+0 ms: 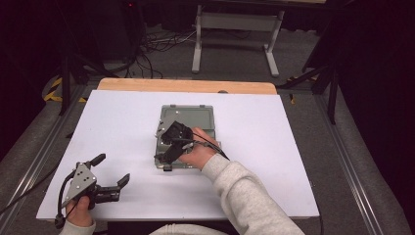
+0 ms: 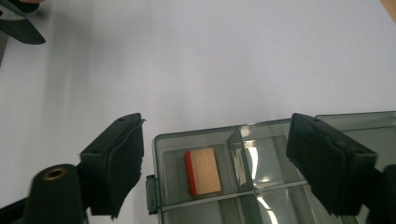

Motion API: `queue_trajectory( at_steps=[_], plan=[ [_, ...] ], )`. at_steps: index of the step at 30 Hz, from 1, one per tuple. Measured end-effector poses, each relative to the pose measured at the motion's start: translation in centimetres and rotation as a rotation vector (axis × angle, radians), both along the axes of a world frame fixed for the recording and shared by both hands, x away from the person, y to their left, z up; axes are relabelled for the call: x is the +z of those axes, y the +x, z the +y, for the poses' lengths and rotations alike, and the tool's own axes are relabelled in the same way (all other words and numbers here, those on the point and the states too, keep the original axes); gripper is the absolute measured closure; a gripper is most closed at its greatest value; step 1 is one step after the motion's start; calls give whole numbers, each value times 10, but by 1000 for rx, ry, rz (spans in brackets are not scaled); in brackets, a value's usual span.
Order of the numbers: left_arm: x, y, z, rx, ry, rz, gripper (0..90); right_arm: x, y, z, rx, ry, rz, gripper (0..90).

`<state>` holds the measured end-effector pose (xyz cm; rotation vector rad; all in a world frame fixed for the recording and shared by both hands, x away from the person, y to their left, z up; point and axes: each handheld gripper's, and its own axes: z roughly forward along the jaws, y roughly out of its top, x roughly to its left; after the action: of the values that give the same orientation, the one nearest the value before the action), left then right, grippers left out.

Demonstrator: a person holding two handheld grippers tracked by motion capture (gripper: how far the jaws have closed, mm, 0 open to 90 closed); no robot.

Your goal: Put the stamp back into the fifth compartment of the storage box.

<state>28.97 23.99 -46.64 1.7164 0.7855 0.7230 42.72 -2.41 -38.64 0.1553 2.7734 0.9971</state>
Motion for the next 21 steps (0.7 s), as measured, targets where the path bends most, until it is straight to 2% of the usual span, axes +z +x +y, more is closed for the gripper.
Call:
queue_trajectory(
  at_steps=[5, 7, 9, 10, 14, 21],
  plan=[
    [0, 0, 1, -2, 4, -1, 6, 3, -4, -1, 12, 5, -16, 99],
    [0, 0, 1, 0, -9, 5, 6, 4, -6, -1, 14, 4, -24, 80],
    [0, 0, 1, 2, -3, 1, 6, 7, -9, -2, 15, 28, -28, 57],
    [0, 0, 1, 2, -3, 1, 6, 7, -9, -2, 15, 28, -28, 57],
    [-1, -1, 2, 8, -11, 6, 6, 16, -16, -3, 28, 81, -49, 30],
    [0, -2, 3, 13, -4, 6, 6, 23, -24, -7, 27, 92, -64, 15]
  ],
)
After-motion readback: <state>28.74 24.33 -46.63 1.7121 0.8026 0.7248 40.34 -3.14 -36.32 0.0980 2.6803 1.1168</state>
